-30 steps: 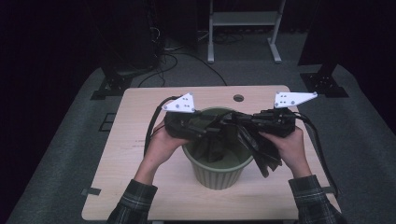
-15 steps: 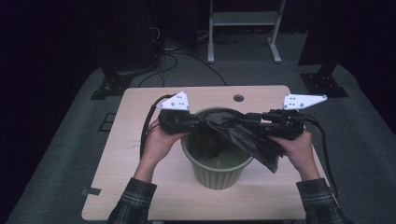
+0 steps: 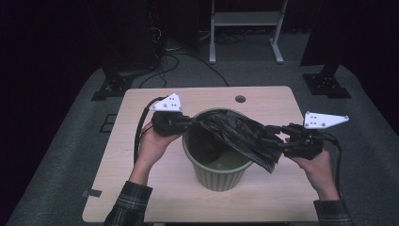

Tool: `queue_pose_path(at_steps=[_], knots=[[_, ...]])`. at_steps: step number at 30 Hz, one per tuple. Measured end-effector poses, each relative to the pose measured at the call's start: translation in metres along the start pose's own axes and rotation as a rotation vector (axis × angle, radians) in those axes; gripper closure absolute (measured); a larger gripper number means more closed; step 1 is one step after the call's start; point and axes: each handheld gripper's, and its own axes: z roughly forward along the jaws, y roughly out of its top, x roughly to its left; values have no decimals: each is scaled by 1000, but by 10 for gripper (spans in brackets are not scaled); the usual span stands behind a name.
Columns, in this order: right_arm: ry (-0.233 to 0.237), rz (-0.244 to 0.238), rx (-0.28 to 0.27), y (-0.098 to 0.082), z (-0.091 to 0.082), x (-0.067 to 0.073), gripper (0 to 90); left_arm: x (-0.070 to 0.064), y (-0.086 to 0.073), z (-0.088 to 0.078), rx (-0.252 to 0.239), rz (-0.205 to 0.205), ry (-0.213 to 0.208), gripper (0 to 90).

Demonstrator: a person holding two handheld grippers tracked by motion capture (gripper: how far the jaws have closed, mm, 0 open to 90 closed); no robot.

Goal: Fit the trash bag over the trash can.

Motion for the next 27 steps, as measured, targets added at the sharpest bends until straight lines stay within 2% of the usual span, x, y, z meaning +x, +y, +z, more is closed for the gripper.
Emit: queue_pose_path(at_steps=[5,15,23,27], knots=[[-24,1,10,-11,-14,6,394,1,-3,1,9,-9,4,894],[-93,57,-3,-38,-56,1,393,2,-9,2,26,-22,4,893],[-104,63,0,-42,-56,2,367,1,-8,2,34,-21,-4,893],[-101,67,-3,-41,-56,4,324,2,-9,1,33,-24,-3,893]])
